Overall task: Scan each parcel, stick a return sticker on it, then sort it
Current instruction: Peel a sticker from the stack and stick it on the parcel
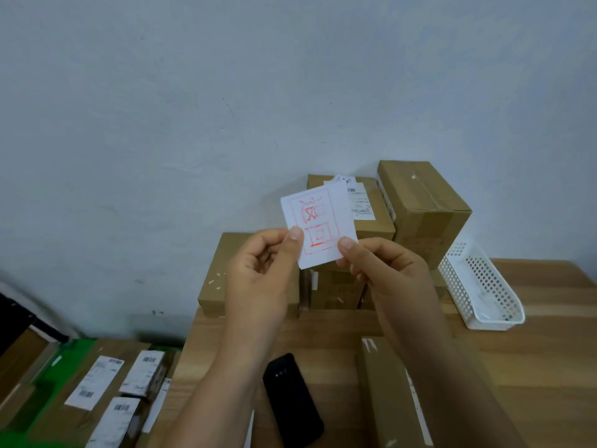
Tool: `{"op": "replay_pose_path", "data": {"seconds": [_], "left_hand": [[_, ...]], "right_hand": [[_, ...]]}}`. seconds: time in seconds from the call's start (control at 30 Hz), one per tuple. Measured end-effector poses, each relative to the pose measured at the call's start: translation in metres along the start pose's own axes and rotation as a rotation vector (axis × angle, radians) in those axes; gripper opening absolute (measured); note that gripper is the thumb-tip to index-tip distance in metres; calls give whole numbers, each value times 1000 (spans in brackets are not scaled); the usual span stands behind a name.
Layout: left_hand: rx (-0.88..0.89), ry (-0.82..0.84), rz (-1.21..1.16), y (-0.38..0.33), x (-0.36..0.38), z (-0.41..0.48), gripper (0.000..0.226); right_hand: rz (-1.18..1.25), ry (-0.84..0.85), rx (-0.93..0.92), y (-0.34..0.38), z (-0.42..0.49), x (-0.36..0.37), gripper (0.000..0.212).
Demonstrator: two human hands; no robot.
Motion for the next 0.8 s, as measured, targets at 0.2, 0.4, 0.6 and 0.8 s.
{"op": "replay_pose_path", "data": {"seconds": [0.2, 0.4, 0.6, 0.8], "left_hand": [[40, 88, 67, -12, 5, -5, 16], [5, 14, 33, -18, 11, -1, 17], [-22, 44, 84, -22, 12, -2, 19], [-67, 85, 1, -21, 16, -6, 25]], "right_hand": [[-9, 62, -10, 11, 8, -4, 19], [-210, 140, -1, 13, 9, -2, 10], [-292, 132, -58, 17, 11, -2, 6], [-229, 73, -153, 15, 10, 0, 18]]}}
Point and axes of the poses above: each hand's wrist, its own z-axis towards the middle knuckle, its own x-axis out of the palm, y = z × x, the point moved 2 cm from there along z, towards the middle knuckle, and after that the axes turned 8 degrees about -x, right-handed, at the moved point
